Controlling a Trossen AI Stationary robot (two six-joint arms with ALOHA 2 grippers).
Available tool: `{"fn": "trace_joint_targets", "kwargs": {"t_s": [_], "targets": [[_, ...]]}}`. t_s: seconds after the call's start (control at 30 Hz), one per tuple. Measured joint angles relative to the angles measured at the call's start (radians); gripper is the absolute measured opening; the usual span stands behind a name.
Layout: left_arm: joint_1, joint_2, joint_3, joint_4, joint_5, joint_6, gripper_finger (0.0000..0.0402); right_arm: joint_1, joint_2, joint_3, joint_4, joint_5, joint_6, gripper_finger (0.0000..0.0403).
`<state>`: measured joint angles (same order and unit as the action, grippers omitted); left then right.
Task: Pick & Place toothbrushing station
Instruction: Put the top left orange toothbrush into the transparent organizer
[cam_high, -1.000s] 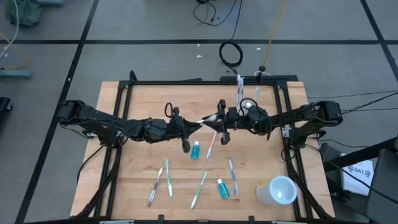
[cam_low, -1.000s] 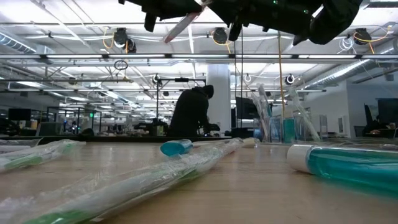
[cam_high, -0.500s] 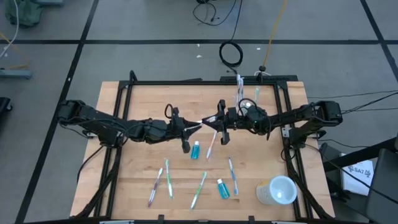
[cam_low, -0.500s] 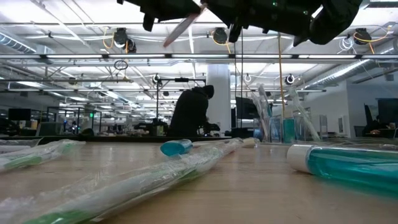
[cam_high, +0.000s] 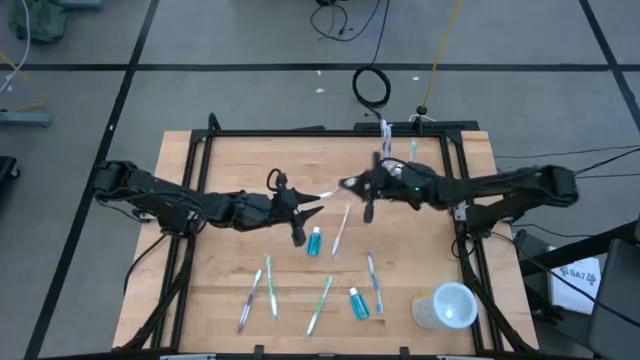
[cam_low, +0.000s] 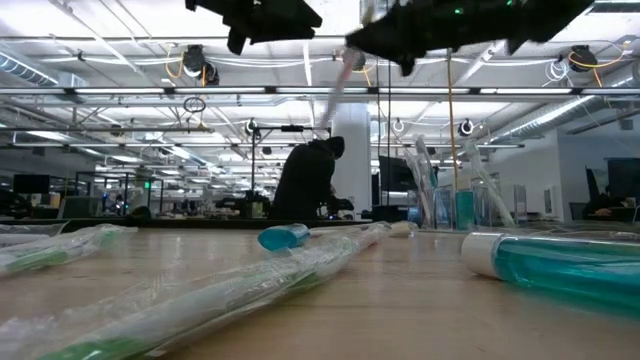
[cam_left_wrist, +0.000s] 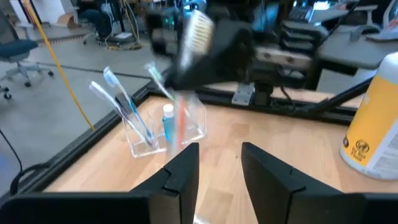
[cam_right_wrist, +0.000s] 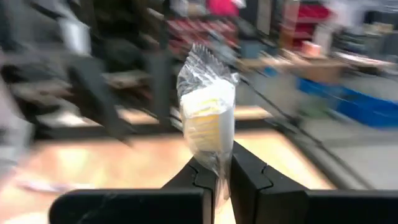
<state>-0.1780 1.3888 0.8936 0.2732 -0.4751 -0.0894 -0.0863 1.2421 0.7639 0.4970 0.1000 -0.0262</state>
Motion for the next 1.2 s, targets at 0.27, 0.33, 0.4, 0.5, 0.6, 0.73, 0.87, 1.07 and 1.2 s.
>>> {"fn": "trace_joint_targets", "kwargs": {"t_s": [0.27,0.33,0.4,0.5,0.6,0.73,0.87,1.07,1.2], "targets": [[0.007,0.000,0.000,-0.069,0.000,-0.029,0.0127,0.079,-0.248,-0.055,-0.306,0.562,0.045,0.0014],[0.012,0.000,0.000,-0.070,-0.001,-0.034,0.0127,0.094,-0.283,-0.090,-0.322,0.694,0.044,0.0016],[0.017,0.000,0.000,-0.071,-0.001,-0.049,0.0127,0.104,-0.322,-0.118,-0.320,0.794,0.046,0.0016],[0.026,0.000,0.000,-0.074,-0.001,-0.063,0.0127,0.110,-0.374,-0.142,-0.313,0.864,0.066,0.0016],[0.034,0.000,0.000,-0.083,-0.002,-0.068,0.0127,0.122,-0.411,-0.162,-0.315,0.872,0.074,0.0017],[0.044,0.000,0.000,-0.111,-0.002,-0.080,0.0127,0.157,-0.440,-0.175,-0.331,0.987,0.079,0.0017],[0.053,0.000,0.000,-0.134,-0.003,-0.094,0.0127,0.217,-0.462,-0.175,-0.367,1.103,0.092,0.0017],[0.066,0.000,0.000,-0.153,-0.004,-0.097,0.0127,0.301,-0.471,-0.175,-0.370,1.278,0.089,0.0017],[0.066,0.000,0.000,-0.167,-0.004,-0.099,0.0127,0.346,-0.471,-0.175,-0.367,1.351,0.095,0.0017]]}}
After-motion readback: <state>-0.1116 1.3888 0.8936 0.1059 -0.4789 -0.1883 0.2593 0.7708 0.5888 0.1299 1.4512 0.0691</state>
